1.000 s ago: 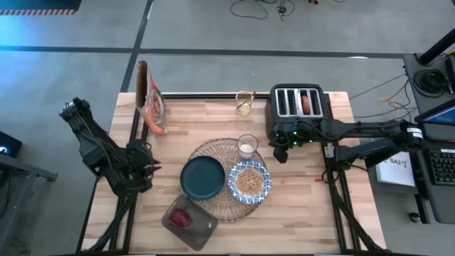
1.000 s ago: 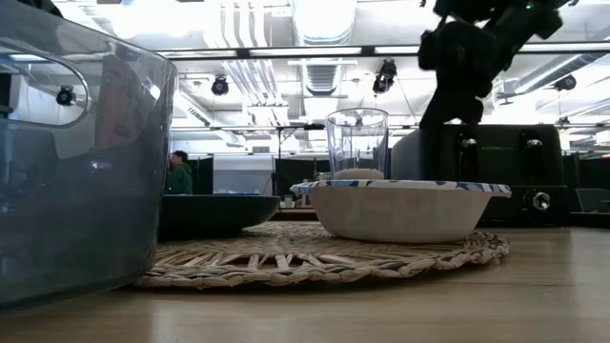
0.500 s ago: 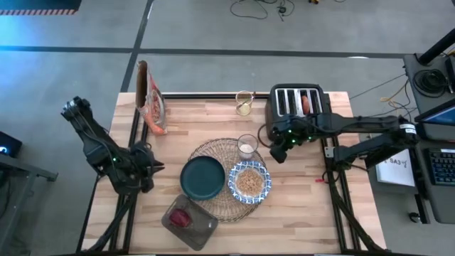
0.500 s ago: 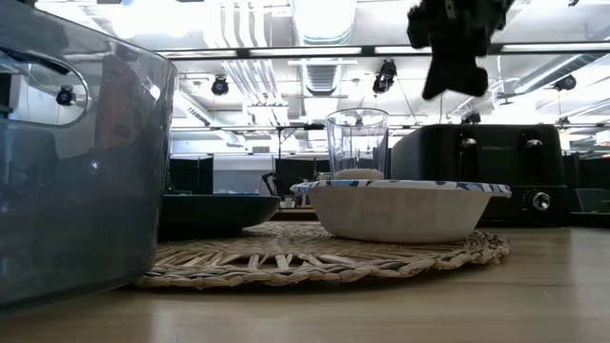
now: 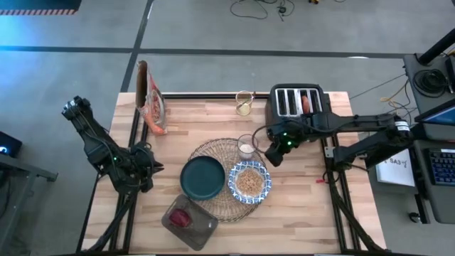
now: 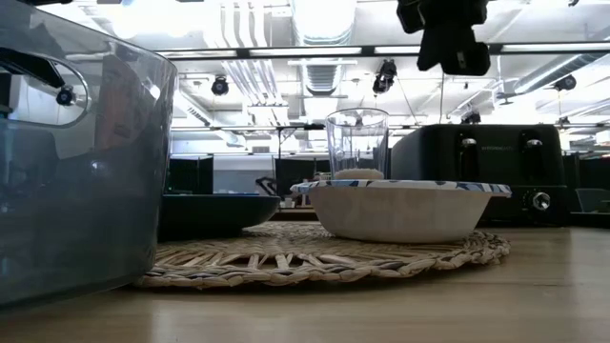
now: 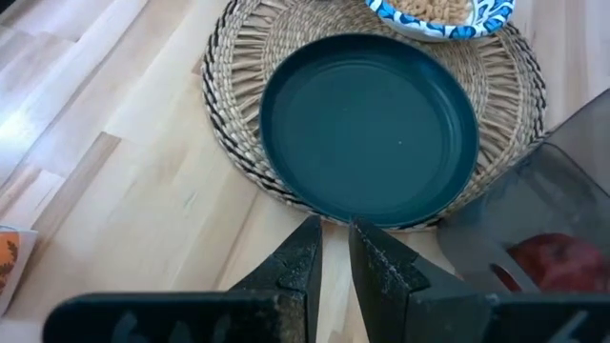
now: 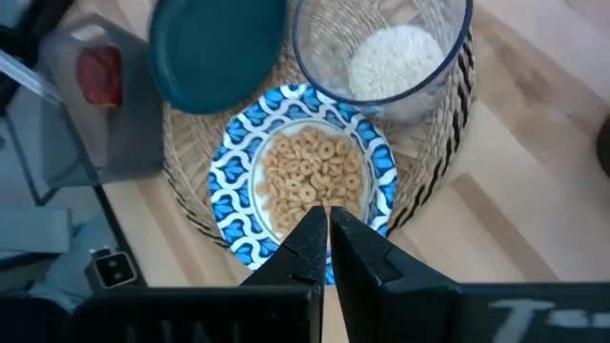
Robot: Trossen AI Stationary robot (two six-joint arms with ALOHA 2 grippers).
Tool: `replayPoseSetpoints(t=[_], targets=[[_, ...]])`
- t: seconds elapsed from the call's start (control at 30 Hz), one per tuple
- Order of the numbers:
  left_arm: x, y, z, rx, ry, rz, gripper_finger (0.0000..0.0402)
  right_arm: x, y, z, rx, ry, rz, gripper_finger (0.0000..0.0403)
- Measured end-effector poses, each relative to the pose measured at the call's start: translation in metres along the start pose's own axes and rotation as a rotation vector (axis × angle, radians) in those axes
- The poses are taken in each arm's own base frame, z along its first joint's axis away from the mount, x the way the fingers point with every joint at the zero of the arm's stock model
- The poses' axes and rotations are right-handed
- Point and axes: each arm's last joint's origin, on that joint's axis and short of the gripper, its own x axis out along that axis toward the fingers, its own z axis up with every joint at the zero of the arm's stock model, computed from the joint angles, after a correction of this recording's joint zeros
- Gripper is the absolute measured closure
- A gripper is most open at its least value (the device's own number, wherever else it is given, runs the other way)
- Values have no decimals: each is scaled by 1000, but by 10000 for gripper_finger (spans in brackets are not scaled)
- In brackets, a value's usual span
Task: Arrange a breakfast setting
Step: Move the black bin to the bottom right of the table
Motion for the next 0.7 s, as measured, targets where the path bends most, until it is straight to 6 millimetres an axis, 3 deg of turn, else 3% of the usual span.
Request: replayPoseSetpoints(t=[0.17,0.4,0.7], targets=[[0,-1,0,9,7,-6,363,12,13,3,-3,33,-3,394],[-1,-2,-2,22,10,-22,363,14,54,-1,-110,49,63,391],[-3,-3,-4,44,21,-43,363,37,93,-8,-184,115,92,339]])
